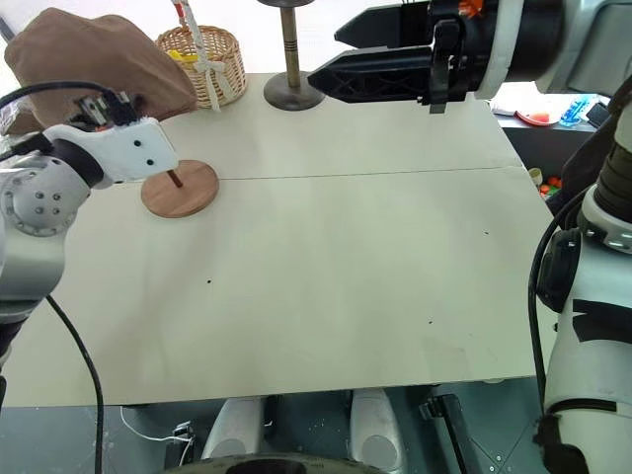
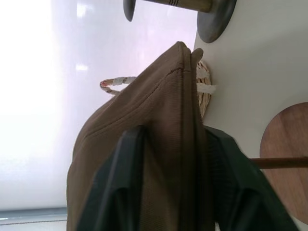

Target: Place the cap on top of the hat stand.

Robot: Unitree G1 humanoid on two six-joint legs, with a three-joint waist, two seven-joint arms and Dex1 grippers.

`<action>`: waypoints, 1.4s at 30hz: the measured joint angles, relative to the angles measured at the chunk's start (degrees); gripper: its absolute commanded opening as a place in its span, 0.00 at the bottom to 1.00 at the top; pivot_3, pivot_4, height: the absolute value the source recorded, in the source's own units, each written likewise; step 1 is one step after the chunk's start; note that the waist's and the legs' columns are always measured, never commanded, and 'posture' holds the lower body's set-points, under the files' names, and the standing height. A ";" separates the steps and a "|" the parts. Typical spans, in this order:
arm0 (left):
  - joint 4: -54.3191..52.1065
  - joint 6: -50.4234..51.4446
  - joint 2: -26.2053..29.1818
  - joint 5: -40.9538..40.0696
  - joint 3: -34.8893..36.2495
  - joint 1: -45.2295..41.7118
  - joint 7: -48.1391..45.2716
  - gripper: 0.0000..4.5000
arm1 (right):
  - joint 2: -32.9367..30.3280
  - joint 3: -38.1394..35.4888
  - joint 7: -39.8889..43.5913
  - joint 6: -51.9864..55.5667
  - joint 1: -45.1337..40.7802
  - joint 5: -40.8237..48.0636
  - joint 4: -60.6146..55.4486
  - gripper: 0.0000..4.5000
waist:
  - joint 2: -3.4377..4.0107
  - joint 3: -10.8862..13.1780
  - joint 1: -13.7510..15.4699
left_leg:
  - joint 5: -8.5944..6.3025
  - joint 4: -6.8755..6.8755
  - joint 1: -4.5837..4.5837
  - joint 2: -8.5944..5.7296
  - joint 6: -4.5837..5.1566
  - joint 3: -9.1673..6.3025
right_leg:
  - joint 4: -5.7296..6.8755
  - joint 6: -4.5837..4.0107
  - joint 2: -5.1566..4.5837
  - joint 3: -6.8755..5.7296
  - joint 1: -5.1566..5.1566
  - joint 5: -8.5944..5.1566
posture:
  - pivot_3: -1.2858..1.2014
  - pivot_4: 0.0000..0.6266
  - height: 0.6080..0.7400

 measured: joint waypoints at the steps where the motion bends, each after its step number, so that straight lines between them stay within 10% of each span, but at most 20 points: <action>1: 0.00 -0.25 -0.01 0.10 0.25 0.00 -0.01 0.01 | 0.00 0.00 0.00 -0.01 0.06 0.02 0.00 1.00 | 0.00 0.00 0.00 | 0.00 0.01 0.00 0.00 0.00 0.00 | 0.01 0.00 0.00 0.00 0.00 0.00 | 0.52 0.24 0.91; 13: 1.97 -11.61 -0.26 -0.48 9.00 3.41 2.65 0.01 | -0.54 0.21 0.13 -1.65 1.73 0.60 0.01 1.00 | 0.00 0.00 -0.07 | 0.00 0.04 -0.01 0.00 0.00 -0.01 | 0.04 0.03 0.00 0.00 0.00 0.02 | 0.52 0.24 0.91; 27: 29.65 -62.57 2.96 -22.08 23.18 4.05 2.94 0.01 | -0.31 3.18 0.93 -4.53 2.10 -0.35 1.68 1.00 | 0.01 0.00 0.00 | 0.00 0.12 -0.03 0.01 0.00 0.01 | 0.04 0.01 -0.02 -0.02 -0.01 0.06 | 0.52 0.24 0.91; 37: 56.10 -86.77 7.01 -33.19 19.76 -7.38 -11.35 0.99 | -1.68 3.12 -0.28 -3.79 3.16 -0.53 1.58 1.00 | 0.04 -0.02 0.00 | 0.00 0.19 -0.09 0.03 0.00 0.02 | 0.05 0.04 -0.02 -0.04 -0.01 0.08 | 0.52 0.24 0.91; 42: 66.69 -95.05 7.25 -34.89 16.75 -9.22 -17.66 0.99 | -2.36 3.10 -0.77 -2.97 3.21 -0.43 1.23 1.00 | 0.04 -0.02 -0.03 | 0.00 0.22 -0.12 0.05 0.00 0.02 | 0.06 0.05 -0.01 -0.04 -0.02 0.08 | 0.52 0.24 0.91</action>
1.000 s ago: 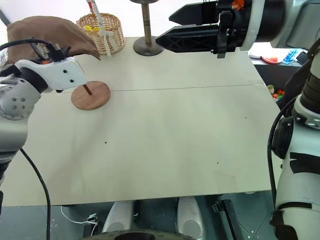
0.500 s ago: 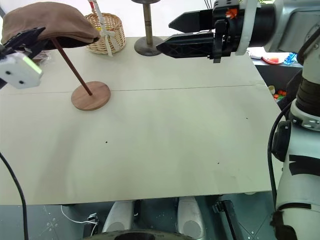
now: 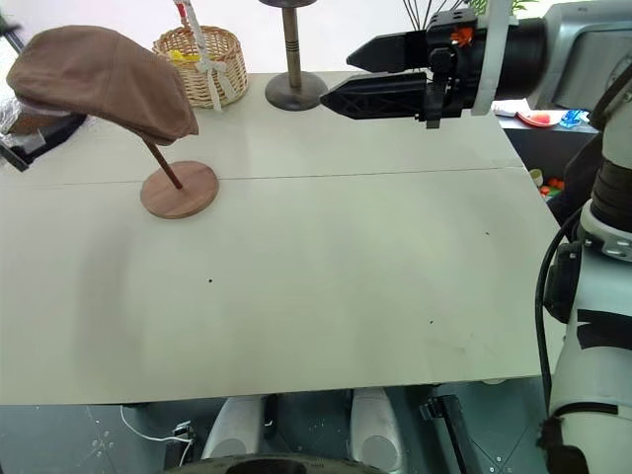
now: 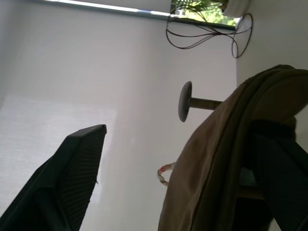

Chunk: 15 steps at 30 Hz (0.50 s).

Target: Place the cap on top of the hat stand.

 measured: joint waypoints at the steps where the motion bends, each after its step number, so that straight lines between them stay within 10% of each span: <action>1: 1.65 -1.29 0.00 0.01 -0.62 -0.20 -0.60 0.99 | -0.06 0.00 -0.12 0.24 0.00 0.00 -0.05 1.00 | 0.00 0.00 -0.02 | 0.00 0.00 0.00 0.00 0.00 0.00 | 0.00 0.00 0.00 0.00 0.00 0.00 | 0.52 0.24 0.91; 15: -9.53 -0.18 1.19 0.93 5.50 13.89 5.49 0.99 | 0.42 -0.43 -2.87 0.78 0.34 0.13 -0.47 1.00 | 0.00 0.00 -0.03 | 0.00 0.00 -0.05 0.10 0.00 0.01 | -0.01 -0.07 0.01 -0.01 -0.04 -0.01 | 0.52 0.24 0.91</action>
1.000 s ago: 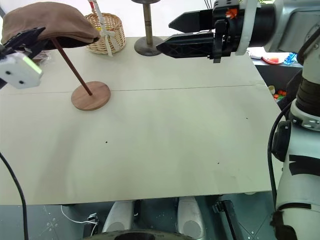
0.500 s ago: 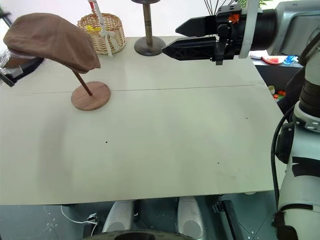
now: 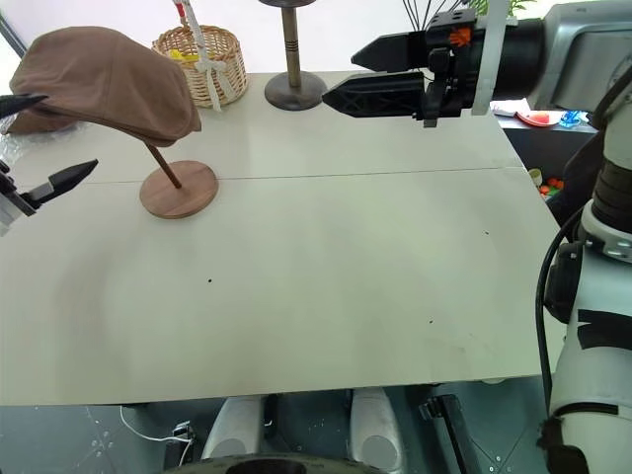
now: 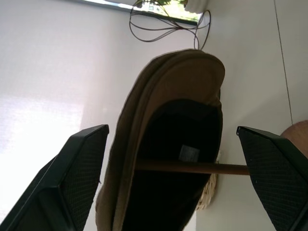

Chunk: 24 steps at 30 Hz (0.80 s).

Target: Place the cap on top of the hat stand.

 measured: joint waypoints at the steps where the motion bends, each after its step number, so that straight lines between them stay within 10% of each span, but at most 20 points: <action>1: -4.61 2.49 0.07 1.33 2.31 1.93 1.69 0.99 | 0.15 -0.10 -0.19 -0.01 0.27 0.11 -0.01 1.00 | 0.00 0.00 0.03 | 0.00 0.00 0.00 0.00 0.00 0.01 | 0.00 -0.03 0.00 0.00 -0.01 -0.01 | 0.52 0.24 0.91; 12: -46.61 43.31 -3.41 22.18 9.03 8.56 9.14 0.99 | 2.09 -0.26 -0.53 -2.14 0.84 0.03 1.63 1.00 | 0.06 -0.02 -0.15 | 0.00 0.05 0.02 0.09 0.00 0.02 | 0.04 0.03 0.14 0.00 0.00 0.04 | 0.52 0.24 0.91; 24: -56.11 43.44 -2.67 22.43 14.69 15.03 6.87 0.99 | 1.99 -0.40 -1.08 -2.36 2.05 -0.31 1.68 1.00 | 0.07 -0.02 -0.09 | 0.00 0.04 0.02 0.21 0.00 0.02 | 0.00 -0.15 0.23 0.01 -0.04 -0.01 | 0.52 0.24 0.91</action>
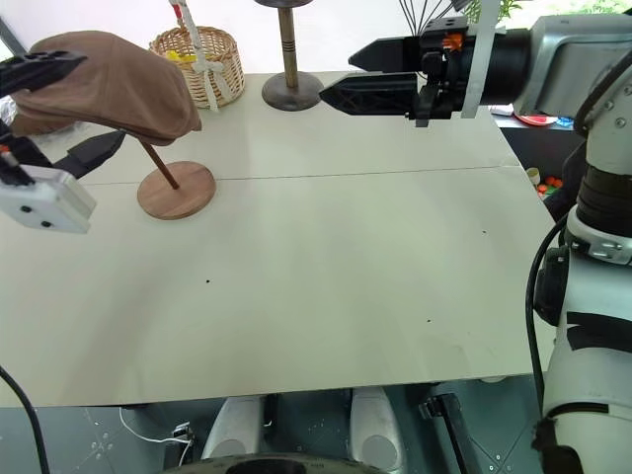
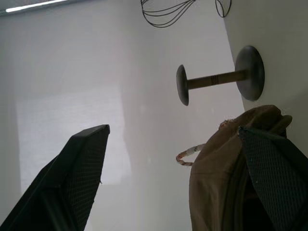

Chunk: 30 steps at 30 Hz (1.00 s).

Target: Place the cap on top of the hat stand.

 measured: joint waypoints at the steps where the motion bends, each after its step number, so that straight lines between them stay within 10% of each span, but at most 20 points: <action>1: 0.16 -1.21 0.86 0.64 0.91 1.70 -0.53 0.99 | 0.00 -0.01 -0.07 -0.01 0.30 0.00 -0.04 1.00 | 0.01 0.01 -0.04 | 0.00 0.00 0.00 0.00 0.00 0.00 | 0.00 -0.03 0.00 0.00 -0.01 0.00 | 0.52 0.24 0.91; 23: 7.26 10.04 4.89 12.74 -8.58 -3.06 -1.84 0.99 | -0.95 -1.10 -0.48 -0.82 0.81 1.98 -2.65 1.00 | 0.05 0.01 0.18 | 0.00 0.02 -0.01 0.18 -0.01 0.00 | -0.02 -0.17 0.18 0.00 -0.02 0.03 | 0.52 0.24 0.91; 26: 10.14 10.07 4.90 14.06 -12.92 -7.84 -0.06 0.82 | -0.80 -1.09 -0.80 -0.86 0.76 2.05 -2.79 1.00 | 0.04 0.01 0.11 | -0.01 0.04 -0.02 0.19 -0.01 0.01 | -0.02 -0.17 0.19 0.00 -0.02 0.05 | 0.52 0.24 0.91; 30: 10.93 9.96 4.88 14.01 -14.88 -8.39 0.30 0.35 | -0.86 -1.10 -1.02 -0.86 0.76 2.04 -2.77 1.00 | 0.05 0.01 -0.10 | -0.01 0.00 -0.02 0.25 0.00 0.01 | -0.01 -0.09 0.26 0.01 -0.08 0.10 | 0.52 0.24 0.91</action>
